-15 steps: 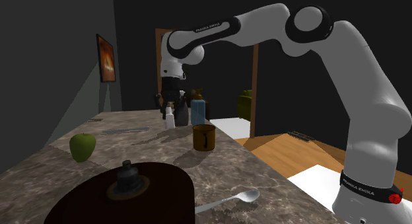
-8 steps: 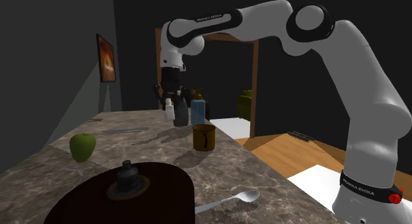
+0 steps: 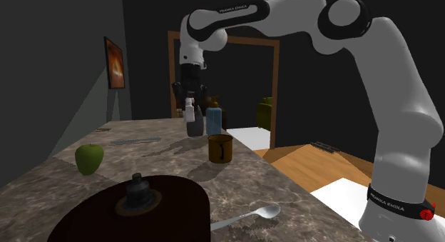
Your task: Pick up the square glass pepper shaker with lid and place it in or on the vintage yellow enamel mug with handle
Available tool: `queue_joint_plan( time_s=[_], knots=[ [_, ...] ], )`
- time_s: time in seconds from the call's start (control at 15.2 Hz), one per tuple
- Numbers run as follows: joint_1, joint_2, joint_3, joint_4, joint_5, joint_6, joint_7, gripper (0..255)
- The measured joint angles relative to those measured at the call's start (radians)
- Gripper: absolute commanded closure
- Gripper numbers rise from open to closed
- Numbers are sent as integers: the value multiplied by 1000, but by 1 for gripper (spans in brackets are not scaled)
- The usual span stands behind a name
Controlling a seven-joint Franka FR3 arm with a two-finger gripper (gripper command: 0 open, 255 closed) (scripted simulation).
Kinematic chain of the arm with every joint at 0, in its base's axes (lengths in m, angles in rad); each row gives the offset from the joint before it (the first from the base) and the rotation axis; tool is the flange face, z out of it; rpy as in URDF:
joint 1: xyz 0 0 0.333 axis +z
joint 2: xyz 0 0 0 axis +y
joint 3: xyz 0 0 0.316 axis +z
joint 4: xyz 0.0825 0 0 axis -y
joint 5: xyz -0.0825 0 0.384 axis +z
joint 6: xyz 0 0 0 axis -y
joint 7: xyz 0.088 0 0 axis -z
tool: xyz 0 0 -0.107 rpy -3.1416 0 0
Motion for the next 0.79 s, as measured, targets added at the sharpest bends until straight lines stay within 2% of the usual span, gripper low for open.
queue_joint_plan(
  time_s=[0.46, 0.59, 0.79],
  knots=[
    [-127, -289, -24, -343, 117, 58, -150, 255],
    [-147, -350, -37, -408, 139, 62, -189, 255],
    [-157, -380, -46, -472, 152, 94, -215, 255]
  ],
)
